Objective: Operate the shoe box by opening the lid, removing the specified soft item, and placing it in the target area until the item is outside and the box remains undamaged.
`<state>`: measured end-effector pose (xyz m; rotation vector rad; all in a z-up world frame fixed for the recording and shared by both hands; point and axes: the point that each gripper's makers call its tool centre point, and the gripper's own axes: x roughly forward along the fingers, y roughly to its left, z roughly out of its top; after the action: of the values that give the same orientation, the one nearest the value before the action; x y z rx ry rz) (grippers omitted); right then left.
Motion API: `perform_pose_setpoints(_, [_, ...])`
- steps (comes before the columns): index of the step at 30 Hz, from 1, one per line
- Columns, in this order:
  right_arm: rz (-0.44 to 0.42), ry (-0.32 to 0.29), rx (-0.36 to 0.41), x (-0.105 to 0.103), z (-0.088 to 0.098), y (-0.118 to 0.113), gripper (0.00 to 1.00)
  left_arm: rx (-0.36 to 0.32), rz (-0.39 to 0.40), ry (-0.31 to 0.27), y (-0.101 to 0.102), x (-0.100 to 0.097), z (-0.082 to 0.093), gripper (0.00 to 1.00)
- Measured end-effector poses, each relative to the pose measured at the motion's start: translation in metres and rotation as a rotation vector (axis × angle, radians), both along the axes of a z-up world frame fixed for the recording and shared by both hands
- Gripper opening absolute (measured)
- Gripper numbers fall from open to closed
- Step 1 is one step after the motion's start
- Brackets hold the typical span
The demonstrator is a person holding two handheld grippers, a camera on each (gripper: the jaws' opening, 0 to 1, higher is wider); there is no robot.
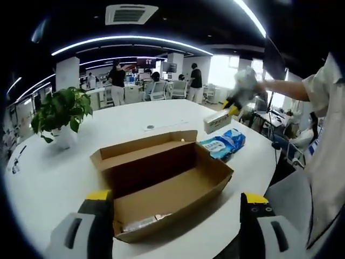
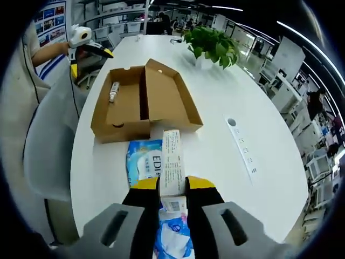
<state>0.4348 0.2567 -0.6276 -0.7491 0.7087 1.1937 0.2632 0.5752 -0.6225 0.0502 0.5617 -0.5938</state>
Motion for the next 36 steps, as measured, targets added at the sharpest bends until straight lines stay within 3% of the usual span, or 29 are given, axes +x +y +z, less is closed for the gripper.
perform_pose_setpoints(21, [-0.055,0.068,-0.12,0.045,-0.056,-0.055,0.16,0.002,0.005,0.011,0.001,0.009,-0.009,0.98])
perform_pose_setpoints(36, [-0.066,0.111,-0.219,0.048,-0.081,-0.092,0.16,0.021,0.003,0.036,0.004,0.012,-0.018,0.98])
